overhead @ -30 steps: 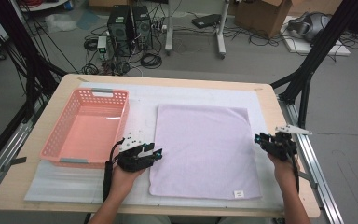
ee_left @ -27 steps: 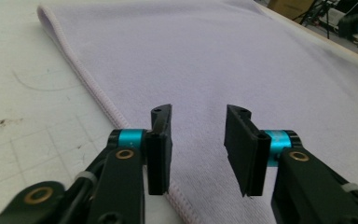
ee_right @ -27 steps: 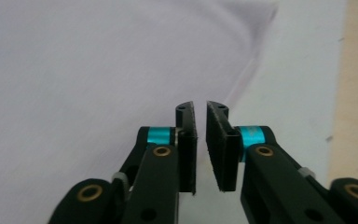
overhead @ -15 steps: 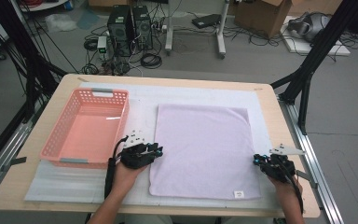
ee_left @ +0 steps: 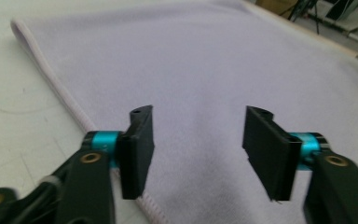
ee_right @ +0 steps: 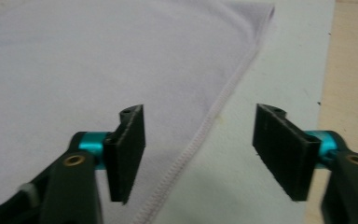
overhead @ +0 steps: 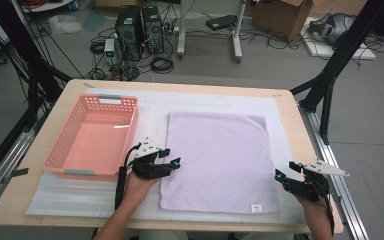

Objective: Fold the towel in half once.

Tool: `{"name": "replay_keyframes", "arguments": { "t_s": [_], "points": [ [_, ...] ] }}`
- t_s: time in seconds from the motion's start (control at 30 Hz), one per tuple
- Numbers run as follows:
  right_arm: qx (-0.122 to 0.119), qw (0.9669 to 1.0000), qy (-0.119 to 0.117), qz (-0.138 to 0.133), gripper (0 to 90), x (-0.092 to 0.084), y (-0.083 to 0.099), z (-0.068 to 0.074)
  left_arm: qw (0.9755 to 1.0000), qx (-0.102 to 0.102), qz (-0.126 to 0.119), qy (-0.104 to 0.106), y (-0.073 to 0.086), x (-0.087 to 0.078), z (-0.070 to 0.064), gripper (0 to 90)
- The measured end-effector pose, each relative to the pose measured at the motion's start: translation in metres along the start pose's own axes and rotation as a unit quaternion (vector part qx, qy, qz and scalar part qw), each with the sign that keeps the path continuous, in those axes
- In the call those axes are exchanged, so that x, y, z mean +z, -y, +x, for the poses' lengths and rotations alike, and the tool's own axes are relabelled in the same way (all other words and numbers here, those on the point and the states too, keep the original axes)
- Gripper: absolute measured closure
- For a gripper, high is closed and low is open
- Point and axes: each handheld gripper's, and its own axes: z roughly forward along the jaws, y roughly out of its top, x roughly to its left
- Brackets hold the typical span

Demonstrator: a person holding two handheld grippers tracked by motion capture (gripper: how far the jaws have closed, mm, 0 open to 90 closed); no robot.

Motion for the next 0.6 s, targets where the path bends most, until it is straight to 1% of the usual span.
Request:
{"name": "replay_keyframes", "arguments": {
  "t_s": [0.03, 0.07, 0.1, 0.13, 0.17, 0.27, 0.3, 0.33, 0.37, 0.4, 0.47, 0.53, 0.57, 0.6],
  "points": [
    [0.000, 1.0000, 0.001, -0.001, 25.2, -0.0003, -0.0003, 0.0006, 1.0000, 0.001, -0.009, 0.004, -0.0013, -0.0012, -0.0002, 33.8],
    [-0.002, 1.0000, -0.001, -0.004, 24.0, -0.0001, -0.0006, 0.0010, 0.9998, -0.003, -0.016, 0.007, -0.0026, -0.0025, -0.0004, 30.8],
    [-0.004, 1.0000, -0.003, -0.006, 22.9, 0.0000, -0.0010, 0.0010, 0.9997, -0.004, -0.022, 0.004, -0.0036, -0.0034, -0.0008, 26.4],
    [-0.006, 0.9999, -0.005, -0.008, 21.3, 0.0005, -0.0015, 0.0009, 0.9996, -0.005, -0.026, 0.004, -0.0044, -0.0046, -0.0010, 19.9],
    [-0.006, 0.9999, -0.006, -0.009, 20.8, 0.0017, -0.0019, 0.0005, 0.9996, -0.007, -0.028, 0.006, -0.0046, -0.0054, -0.0008, 18.9],
    [-0.007, 0.9999, -0.008, -0.007, 20.8, 0.0055, -0.0024, -0.0002, 0.9991, -0.015, -0.037, 0.013, -0.0049, -0.0086, 0.0020, 18.7],
    [-0.006, 0.9999, -0.009, -0.005, 20.8, 0.0071, -0.0026, 0.0002, 0.9990, -0.016, -0.038, 0.015, -0.0048, -0.0096, 0.0026, 18.9],
    [-0.008, 0.9999, -0.011, -0.003, 20.8, 0.0080, -0.0027, 0.0003, 0.9990, -0.012, -0.039, 0.016, -0.0048, -0.0102, 0.0032, 20.4],
    [-0.006, 0.9999, -0.012, -0.002, 20.8, 0.0083, -0.0028, 0.0008, 0.9988, -0.010, -0.045, 0.016, -0.0047, -0.0104, 0.0036, 22.2],
    [-0.007, 0.9999, -0.013, -0.003, 20.8, 0.0087, -0.0030, 0.0012, 0.9985, -0.007, -0.052, 0.013, -0.0051, -0.0108, 0.0042, 22.1],
    [-0.010, 0.9999, -0.013, -0.002, 20.8, 0.0087, -0.0034, 0.0020, 0.9976, -0.014, -0.064, 0.020, -0.0054, -0.0110, 0.0045, 22.9],
    [-0.011, 0.9999, -0.012, -0.002, 20.8, 0.0088, -0.0031, 0.0018, 0.9970, -0.002, -0.076, 0.013, -0.0056, -0.0102, 0.0043, 24.1],
    [-0.009, 0.9999, -0.012, -0.001, 20.8, 0.0089, -0.0028, 0.0016, 0.9969, 0.002, -0.078, 0.010, -0.0056, -0.0094, 0.0035, 25.3],
    [-0.010, 0.9999, -0.012, -0.002, 20.8, 0.0094, -0.0025, 0.0010, 0.9973, 0.010, -0.072, 0.002, -0.0055, -0.0089, 0.0026, 26.6]
  ]
}}
